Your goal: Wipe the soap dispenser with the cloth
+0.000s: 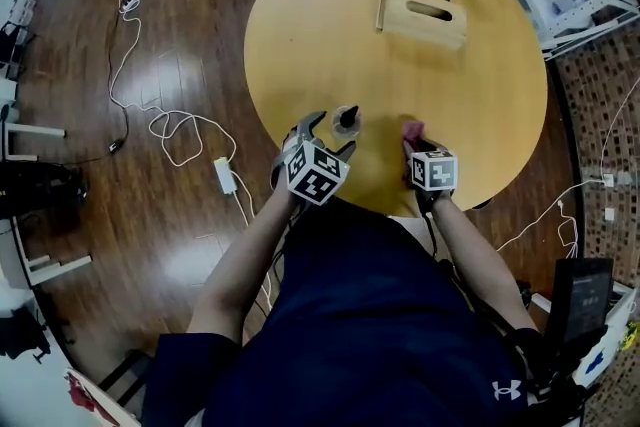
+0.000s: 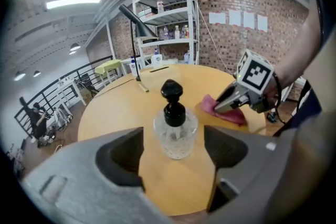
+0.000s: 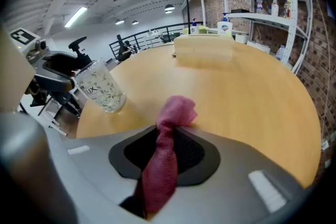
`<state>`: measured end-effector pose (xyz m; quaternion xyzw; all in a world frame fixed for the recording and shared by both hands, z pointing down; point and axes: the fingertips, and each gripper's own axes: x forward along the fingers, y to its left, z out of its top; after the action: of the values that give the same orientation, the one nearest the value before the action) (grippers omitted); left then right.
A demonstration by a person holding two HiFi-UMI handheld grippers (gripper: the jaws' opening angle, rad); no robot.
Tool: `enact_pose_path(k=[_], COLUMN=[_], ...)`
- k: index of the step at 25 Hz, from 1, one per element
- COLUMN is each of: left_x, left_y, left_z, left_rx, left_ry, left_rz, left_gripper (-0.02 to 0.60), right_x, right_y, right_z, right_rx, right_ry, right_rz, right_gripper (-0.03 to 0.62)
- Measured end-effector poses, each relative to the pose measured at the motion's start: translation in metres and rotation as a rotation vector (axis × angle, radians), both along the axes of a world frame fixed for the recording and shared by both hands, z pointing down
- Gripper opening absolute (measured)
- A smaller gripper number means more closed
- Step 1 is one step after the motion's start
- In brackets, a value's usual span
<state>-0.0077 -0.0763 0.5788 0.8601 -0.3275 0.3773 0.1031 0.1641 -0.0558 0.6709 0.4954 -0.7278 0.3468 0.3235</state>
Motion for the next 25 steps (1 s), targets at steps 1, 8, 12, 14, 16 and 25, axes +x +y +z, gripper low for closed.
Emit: enact_pose_path(k=[1,8,12,14,16,25], left_x=[0.001,0.018,0.02,0.023,0.027,0.026], left_y=[-0.002,-0.011,-0.013,-0.012,-0.012,-0.012], left_z=[0.004,0.017,0.018,0.016,0.016,0.017], left_rx=[-0.009,-0.01,0.004,0.017,0.025,0.03], left_ry=[-0.005,-0.007,0.002,0.02,0.032,0.037], left_rz=[0.004,0.101,0.081,0.066,0.065,0.064], left_gripper=[0.362,0.362,0.351,0.348,0.348,0.348], right_x=[-0.003,-0.048,-0.089,-0.103,-0.115,-0.171], right_y=[0.002,-0.005,-0.008,-0.008,-0.009,-0.033], right_z=[-0.005,-0.119,-0.155,-0.162,-0.174,-0.174], right_rx=[0.001,0.205,0.258,0.256,0.289,0.192], right_ry=[-0.034,-0.24,-0.223,-0.217,-0.199,-0.168], right_rz=[-0.016,-0.181,-0.328,-0.361,-0.394,-0.546], right_gripper=[0.098,0.096,0.095,0.095,0.095,0.091])
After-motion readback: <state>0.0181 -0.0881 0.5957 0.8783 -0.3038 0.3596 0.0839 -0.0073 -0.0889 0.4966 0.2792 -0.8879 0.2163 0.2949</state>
